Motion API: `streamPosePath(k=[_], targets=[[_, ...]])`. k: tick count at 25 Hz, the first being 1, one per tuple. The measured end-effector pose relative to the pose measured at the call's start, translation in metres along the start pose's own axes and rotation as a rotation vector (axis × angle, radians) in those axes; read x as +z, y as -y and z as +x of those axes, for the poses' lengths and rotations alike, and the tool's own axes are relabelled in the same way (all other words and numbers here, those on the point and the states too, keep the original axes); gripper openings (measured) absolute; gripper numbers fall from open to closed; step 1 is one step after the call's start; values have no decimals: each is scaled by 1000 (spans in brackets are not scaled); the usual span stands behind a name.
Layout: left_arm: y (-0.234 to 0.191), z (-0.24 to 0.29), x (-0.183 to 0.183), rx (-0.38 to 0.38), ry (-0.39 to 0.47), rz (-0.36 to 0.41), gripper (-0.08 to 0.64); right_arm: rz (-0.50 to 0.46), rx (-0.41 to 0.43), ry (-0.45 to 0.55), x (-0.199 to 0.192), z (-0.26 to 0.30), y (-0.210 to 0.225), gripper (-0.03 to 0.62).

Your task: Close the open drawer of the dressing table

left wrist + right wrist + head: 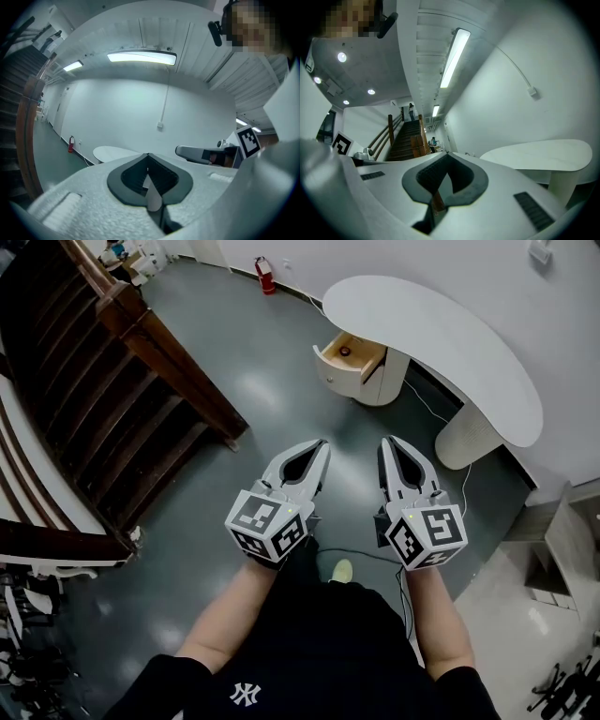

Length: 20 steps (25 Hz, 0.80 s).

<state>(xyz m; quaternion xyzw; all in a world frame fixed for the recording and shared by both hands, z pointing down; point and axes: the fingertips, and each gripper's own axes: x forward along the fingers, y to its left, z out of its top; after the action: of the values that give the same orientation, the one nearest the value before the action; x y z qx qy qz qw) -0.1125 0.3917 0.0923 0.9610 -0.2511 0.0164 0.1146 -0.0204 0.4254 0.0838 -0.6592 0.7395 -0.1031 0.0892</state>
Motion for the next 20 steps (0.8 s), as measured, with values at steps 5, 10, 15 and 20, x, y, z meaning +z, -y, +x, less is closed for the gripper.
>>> streamPosePath(k=[5,10,15,20], targets=[[-16,22,-4,-12,-10,2,9,0,-6,-18,-7,25,9,15],[-57,54,-8,-14,-21,1,9,-14,-13,-41,-14,76,20,15],[-113,102,-5,-20,-28,6,9,-14,-28,-67,-23,143,40,15],[-181,152,-6,-40,-55,20,9,-8,-50,-90,-31,219,59,15]])
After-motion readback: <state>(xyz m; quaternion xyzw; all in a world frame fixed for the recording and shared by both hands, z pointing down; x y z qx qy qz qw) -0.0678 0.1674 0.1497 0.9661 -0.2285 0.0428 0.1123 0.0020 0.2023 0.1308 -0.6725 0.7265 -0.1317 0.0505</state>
